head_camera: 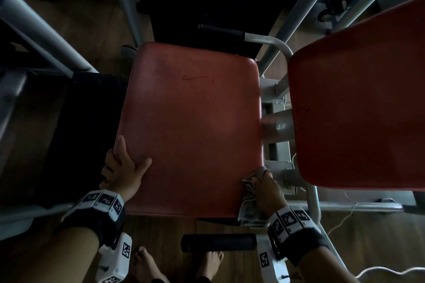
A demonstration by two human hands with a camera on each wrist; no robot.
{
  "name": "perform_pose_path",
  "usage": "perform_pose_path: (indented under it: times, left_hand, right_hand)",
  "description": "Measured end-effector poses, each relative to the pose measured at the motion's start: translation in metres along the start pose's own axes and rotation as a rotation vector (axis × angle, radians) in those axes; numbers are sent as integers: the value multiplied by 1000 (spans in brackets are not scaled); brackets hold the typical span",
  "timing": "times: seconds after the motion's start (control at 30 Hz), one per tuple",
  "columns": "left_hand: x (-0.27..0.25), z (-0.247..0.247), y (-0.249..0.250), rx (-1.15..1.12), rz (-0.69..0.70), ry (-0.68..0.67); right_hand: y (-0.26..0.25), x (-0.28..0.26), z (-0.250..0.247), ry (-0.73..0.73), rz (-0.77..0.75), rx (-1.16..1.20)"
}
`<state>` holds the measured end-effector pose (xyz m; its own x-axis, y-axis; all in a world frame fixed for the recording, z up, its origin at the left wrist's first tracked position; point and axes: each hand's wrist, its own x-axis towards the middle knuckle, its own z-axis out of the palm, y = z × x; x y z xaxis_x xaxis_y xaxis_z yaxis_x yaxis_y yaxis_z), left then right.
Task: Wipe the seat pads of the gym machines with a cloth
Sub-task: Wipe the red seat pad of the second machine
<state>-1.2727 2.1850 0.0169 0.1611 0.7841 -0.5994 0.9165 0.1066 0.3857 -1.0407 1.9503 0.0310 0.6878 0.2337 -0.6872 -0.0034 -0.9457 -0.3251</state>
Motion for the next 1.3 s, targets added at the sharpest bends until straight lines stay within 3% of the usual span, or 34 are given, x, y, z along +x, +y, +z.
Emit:
perform_pose_path:
  times: [0.17, 0.33, 0.43, 0.53, 0.6, 0.7, 0.93, 1.1, 1.3]
  left_hand:
    - [-4, -4, 5, 22, -8, -33]
    - [4, -21, 23, 97, -68, -71]
    - [25, -36, 51, -41, -1, -17]
    - [49, -38, 82, -140, 56, -17]
    - [58, -35, 93, -42, 42, -60]
    - [63, -32, 97, 70, 5, -106]
    - [65, -30, 103, 185, -37, -88]
    - [62, -31, 105, 191, -29, -82]
    - [62, -33, 107, 173, -31, -99]
  right_hand:
    - [-10, 18, -3, 76, -57, 19]
    - [18, 10, 5, -33, -45, 26]
    - [17, 18, 4, -26, -22, 25]
    - [-15, 30, -9, 8, -86, 5]
    - [-45, 44, -24, 50, -138, -68]
    - [-73, 73, -36, 95, -150, 18]
    - [-57, 45, -22, 113, -109, 51]
    - [-76, 70, -27, 124, -76, 144]
    - [-69, 54, -27, 89, -128, -84]
